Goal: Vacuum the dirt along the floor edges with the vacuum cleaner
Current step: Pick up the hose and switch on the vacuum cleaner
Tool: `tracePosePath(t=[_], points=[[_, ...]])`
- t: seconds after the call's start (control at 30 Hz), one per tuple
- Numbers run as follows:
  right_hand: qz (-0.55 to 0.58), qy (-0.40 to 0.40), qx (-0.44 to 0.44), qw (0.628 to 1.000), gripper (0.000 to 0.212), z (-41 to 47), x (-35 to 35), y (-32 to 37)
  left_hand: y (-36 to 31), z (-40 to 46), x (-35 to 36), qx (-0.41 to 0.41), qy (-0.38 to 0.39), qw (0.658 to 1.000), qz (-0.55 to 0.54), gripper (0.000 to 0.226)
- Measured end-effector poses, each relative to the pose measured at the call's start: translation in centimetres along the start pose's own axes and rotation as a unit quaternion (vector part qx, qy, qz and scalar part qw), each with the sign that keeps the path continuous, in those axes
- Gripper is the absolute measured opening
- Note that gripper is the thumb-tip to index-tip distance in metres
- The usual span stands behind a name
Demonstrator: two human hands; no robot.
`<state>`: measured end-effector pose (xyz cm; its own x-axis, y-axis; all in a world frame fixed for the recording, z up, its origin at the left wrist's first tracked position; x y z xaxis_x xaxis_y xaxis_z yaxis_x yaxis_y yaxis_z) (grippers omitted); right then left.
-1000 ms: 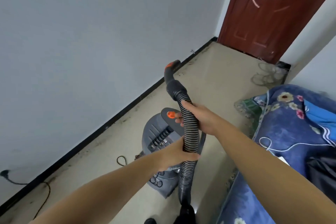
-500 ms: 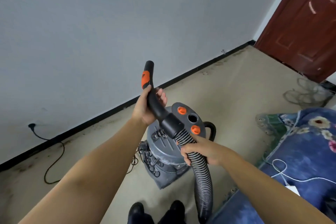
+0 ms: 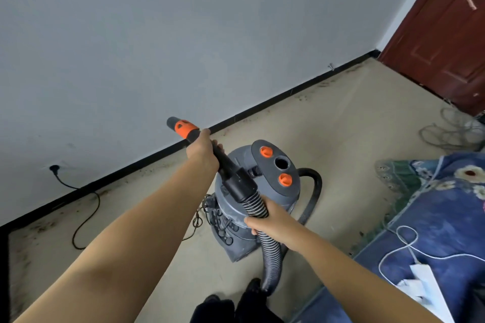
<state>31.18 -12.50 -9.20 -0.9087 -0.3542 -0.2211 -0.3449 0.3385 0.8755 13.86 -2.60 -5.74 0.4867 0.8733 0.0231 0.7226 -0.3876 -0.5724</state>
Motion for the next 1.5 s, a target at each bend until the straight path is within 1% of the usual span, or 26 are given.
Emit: tracePosePath(t=[0.03,0.07,0.1,0.13,0.17,0.2,0.27,0.37,0.4,0.43,0.5,0.57,0.6,0.63,0.67,0.7,0.77,0.8,0.87,0.97,1.2,1.27,1.37,1.5], points=[[-0.001,0.007,0.001,1.000,0.020,-0.1,0.7,-0.2,0.1,0.3,-0.3,0.004,0.009,1.000,-0.011,0.022],[0.006,0.019,0.008,1.000,0.019,-0.2,1.2,-0.4,0.5,0.6,-0.6,-0.009,0.044,0.998,-0.032,0.022],[0.020,0.039,0.017,0.999,0.018,-0.3,1.7,-0.6,0.8,0.7,-0.8,-0.034,0.102,0.992,-0.063,0.022],[0.036,0.065,0.026,0.997,0.017,-0.2,2.1,-0.8,1.1,0.6,-0.8,-0.063,0.169,0.979,-0.092,0.022],[0.045,0.094,0.034,0.994,0.016,-0.2,2.4,-0.9,1.4,0.7,-1.0,-0.086,0.220,0.966,-0.108,0.022],[0.039,0.120,0.038,0.991,0.015,0.0,2.6,-1.0,1.6,1.0,-1.3,-0.098,0.244,0.959,-0.108,0.022],[-0.003,0.171,0.043,0.984,0.019,0.3,2.8,-1.2,2.1,1.7,-1.6,-0.101,0.241,0.961,-0.093,0.024],[-0.080,0.235,0.108,0.963,0.037,1.4,1.2,-3.0,3.3,2.9,-1.9,-0.072,0.177,0.981,-0.047,0.028],[-0.093,0.226,0.127,0.961,0.043,2.2,-0.2,-3.8,3.8,3.2,-1.9,-0.063,0.160,0.984,-0.034,0.029],[-0.087,0.188,0.142,0.968,0.045,3.2,-2.0,-4.4,4.1,3.4,-1.9,-0.058,0.146,0.987,-0.027,0.029],[-0.035,0.051,0.179,0.982,0.036,5.9,-6.5,-6.2,5.0,4.2,-1.7,-0.058,0.115,0.991,-0.027,0.030],[0.017,-0.082,0.238,0.968,0.024,8.4,-10.5,-8.8,6.0,4.7,-1.4,-0.060,0.095,0.993,-0.041,0.030],[0.017,-0.124,0.257,0.958,0.018,9.6,-12.0,-10.0,6.5,4.9,-1.1,-0.060,0.088,0.993,-0.046,0.030],[-0.013,-0.146,0.259,0.955,0.013,10.8,-13.1,-11.1,7.2,5.1,-0.9,-0.062,0.081,0.994,-0.047,0.031],[-0.072,-0.151,0.236,0.957,0.013,12.2,-13.9,-12.1,7.8,5.3,-0.7,-0.065,0.075,0.994,-0.045,0.031],[-0.151,-0.146,0.189,0.959,0.016,13.8,-14.6,-12.7,8.4,5.4,-0.5,-0.069,0.072,0.994,-0.041,0.032],[-0.293,-0.128,0.066,0.945,0.024,16.9,-15.1,-12.4,9.3,5.6,-0.2,-0.070,0.064,0.995,-0.034,0.032],[-0.327,-0.116,0.017,0.938,0.026,18.3,-15.0,-12.0,9.6,5.8,-0.1,-0.069,0.059,0.995,-0.036,0.032],[-0.352,-0.091,-0.031,0.931,0.030,20.4,-14.2,-11.8,10.2,6.2,0.0,-0.065,0.047,0.996,-0.044,0.032],[-0.392,-0.066,-0.057,0.916,0.032,22.1,-13.3,-12.9,11.1,7.2,-0.1,-0.066,0.031,0.995,-0.066,0.032],[-0.490,-0.032,-0.158,0.856,0.023,22.8,-13.3,-14.2,13.7,9.1,0.4,-0.082,0.011,0.993,-0.082,0.028],[-0.502,-0.021,-0.174,0.847,0.022,22.9,-13.3,-14.0,13.7,9.3,0.5,-0.079,0.012,0.993,-0.082,0.027],[-0.516,-0.001,-0.174,0.839,0.020,23.1,-13.0,-13.6,13.3,9.3,0.7,-0.074,0.027,0.994,-0.078,0.027],[-0.528,0.004,-0.132,0.839,0.020,23.5,-12.6,-13.5,12.6,9.1,1.2,-0.058,0.049,0.996,-0.051,0.027]])
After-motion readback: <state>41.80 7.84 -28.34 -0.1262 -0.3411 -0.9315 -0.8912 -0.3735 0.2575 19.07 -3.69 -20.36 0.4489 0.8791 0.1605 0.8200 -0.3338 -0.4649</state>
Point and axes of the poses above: each hand's wrist, its own z-axis towards the middle knuckle, its own x-axis out of the palm, y = z × x, the point moved 5 cm from there along z, towards the middle knuckle, and after that the axes turned 15 degrees about -y, right-handed, at the moved point
